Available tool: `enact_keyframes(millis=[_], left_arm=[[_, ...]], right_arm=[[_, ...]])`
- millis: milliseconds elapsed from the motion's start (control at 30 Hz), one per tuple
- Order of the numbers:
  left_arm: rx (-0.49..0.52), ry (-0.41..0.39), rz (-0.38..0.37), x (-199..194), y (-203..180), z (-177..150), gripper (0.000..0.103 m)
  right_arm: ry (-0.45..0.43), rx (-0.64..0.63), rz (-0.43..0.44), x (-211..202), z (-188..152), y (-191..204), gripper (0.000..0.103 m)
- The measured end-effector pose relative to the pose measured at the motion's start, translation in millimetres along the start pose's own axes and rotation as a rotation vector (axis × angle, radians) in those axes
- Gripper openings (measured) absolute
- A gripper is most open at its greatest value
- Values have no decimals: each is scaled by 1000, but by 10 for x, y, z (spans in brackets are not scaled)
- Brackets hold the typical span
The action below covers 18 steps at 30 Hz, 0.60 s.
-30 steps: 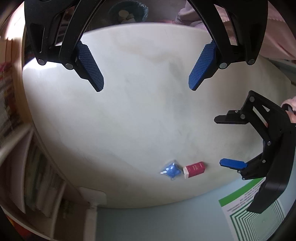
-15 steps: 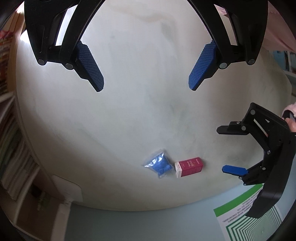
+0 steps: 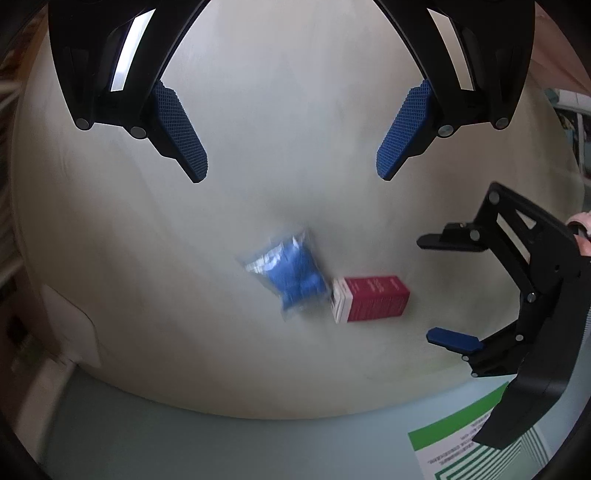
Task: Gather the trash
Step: 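Grasp the red box with left tool while right tool grasps blue bag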
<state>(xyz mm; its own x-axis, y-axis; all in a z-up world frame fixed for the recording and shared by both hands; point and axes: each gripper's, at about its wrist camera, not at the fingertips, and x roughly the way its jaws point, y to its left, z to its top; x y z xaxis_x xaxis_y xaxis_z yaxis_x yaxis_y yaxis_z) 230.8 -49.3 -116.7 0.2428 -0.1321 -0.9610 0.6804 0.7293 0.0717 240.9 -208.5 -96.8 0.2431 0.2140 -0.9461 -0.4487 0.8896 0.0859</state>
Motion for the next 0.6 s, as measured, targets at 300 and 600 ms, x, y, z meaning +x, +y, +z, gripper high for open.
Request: enact_keyframes(millis=[300,600], left_arm=[[1,19,-22,269,140,158,96],[-8,15,-65,476,248,388,83]], right_arm=[[2,-94,-2,339,388,7,92],[36,-154,-29,560,523,95,82]])
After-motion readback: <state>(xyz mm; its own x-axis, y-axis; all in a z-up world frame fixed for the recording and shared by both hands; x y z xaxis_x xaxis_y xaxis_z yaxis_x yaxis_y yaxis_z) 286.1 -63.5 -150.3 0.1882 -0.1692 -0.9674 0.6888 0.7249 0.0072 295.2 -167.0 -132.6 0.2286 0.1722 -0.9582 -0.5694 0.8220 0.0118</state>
